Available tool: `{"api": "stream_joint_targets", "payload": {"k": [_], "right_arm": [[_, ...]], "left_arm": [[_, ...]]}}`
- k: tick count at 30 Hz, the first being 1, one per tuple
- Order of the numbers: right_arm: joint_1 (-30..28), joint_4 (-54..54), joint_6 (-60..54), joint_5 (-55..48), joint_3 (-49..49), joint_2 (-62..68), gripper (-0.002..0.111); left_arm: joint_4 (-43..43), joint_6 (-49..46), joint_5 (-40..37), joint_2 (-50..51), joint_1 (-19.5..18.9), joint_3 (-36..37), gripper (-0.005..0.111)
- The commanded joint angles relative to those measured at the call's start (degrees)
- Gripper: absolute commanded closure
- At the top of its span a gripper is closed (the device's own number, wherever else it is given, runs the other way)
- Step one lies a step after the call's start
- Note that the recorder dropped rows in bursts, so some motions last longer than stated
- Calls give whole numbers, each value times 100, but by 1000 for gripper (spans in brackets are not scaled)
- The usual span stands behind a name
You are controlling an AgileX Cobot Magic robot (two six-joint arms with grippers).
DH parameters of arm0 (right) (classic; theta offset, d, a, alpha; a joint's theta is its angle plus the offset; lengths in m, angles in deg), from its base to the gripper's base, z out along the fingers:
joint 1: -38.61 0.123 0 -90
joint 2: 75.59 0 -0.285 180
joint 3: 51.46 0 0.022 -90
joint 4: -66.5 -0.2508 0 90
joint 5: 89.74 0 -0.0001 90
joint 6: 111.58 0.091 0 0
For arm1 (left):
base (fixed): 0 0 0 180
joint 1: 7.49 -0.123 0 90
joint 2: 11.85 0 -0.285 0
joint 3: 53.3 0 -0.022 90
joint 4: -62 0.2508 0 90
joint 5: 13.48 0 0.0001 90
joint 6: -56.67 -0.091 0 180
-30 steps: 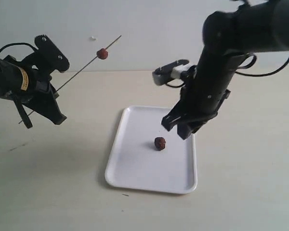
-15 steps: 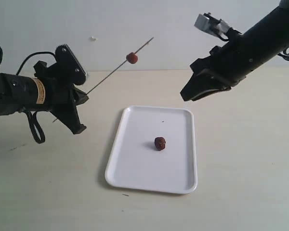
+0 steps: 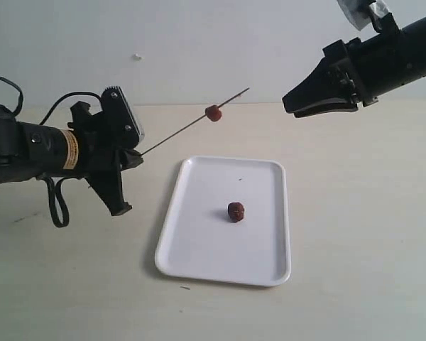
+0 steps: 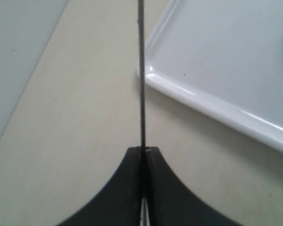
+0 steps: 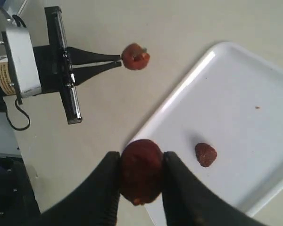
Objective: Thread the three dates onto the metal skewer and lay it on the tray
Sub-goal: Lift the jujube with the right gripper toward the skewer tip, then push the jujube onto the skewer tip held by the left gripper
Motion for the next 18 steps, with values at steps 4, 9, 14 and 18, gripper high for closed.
{"api": "stream_joint_targets", "payload": {"k": [4,9,14,18], "right_arm": [[-36,-117,-98,-76,3,-64,79],[-36,-117,-98,-76,3,-64,79],[-36,-117,-98,-28,3,-64,79],[-36,-117,-53,-28,3,-64,79]], "left_arm": [[180,24,114,-2,254,21,107],[244,24,114,-2,247,21,107],[268,24,122,-2,409,21,107],[268,11,177,-2,466,21,107]]}}
